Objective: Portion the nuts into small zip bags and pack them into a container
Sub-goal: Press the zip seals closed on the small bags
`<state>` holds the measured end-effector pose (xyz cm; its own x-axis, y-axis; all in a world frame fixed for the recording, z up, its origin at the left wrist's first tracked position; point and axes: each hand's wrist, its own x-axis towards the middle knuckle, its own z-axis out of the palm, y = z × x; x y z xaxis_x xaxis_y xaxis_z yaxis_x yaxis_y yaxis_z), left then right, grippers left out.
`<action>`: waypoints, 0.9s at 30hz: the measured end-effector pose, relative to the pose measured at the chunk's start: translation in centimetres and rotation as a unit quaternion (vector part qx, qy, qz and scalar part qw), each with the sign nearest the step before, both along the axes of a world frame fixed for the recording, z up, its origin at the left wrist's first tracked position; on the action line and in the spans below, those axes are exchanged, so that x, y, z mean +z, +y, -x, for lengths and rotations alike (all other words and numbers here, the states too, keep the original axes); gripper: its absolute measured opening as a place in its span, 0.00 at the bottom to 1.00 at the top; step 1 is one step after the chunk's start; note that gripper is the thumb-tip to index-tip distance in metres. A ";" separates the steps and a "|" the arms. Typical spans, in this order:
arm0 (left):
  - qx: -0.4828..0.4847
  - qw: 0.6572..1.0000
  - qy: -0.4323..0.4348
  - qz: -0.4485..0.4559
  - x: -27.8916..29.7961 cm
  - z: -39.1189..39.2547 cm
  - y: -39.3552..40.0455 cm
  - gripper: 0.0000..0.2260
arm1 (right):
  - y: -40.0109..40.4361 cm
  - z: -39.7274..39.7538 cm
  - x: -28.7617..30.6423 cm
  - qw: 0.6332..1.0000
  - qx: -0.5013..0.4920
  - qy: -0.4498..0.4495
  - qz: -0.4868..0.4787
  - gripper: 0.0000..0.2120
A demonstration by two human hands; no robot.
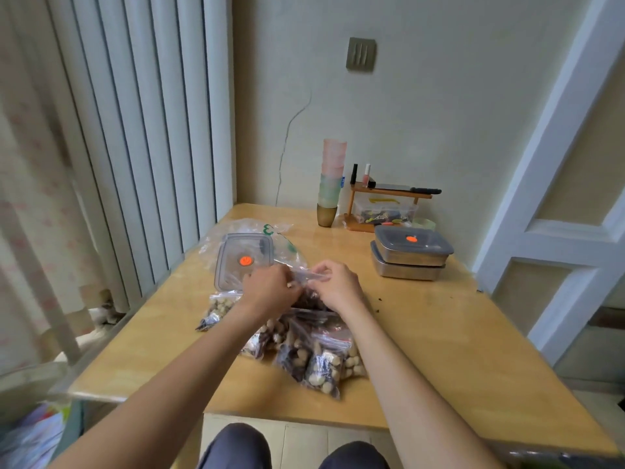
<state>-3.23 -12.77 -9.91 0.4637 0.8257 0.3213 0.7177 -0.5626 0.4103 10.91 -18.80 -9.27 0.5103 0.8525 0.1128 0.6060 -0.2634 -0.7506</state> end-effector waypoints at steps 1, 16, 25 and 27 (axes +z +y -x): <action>0.004 1.000 0.003 -0.013 -0.1 0.4 0.2 0.08 | 0.6 0.4 -0.4 1.000 0.004 -0.013 0.013 0.06; -0.100 0.976 0.181 -0.073 -0.6 0.5 0.9 0.11 | 1.5 0.4 0.8 0.976 0.110 -0.106 0.156 0.05; -0.089 0.967 0.229 -0.074 -0.3 -1.1 0.3 0.13 | -1.2 -1.8 1.0 0.970 0.159 -0.108 0.152 0.06; -0.115 0.978 0.132 -0.114 0.0 -1.8 -0.5 0.11 | -2.2 -2.7 1.4 0.984 0.097 -0.099 0.113 0.06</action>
<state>-1.43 -13.27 -9.93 0.7198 0.6115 0.3287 0.6262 -0.7763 0.0729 13.63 -21.04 -7.85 0.3221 0.9466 -0.0101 0.7898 -0.2746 -0.5484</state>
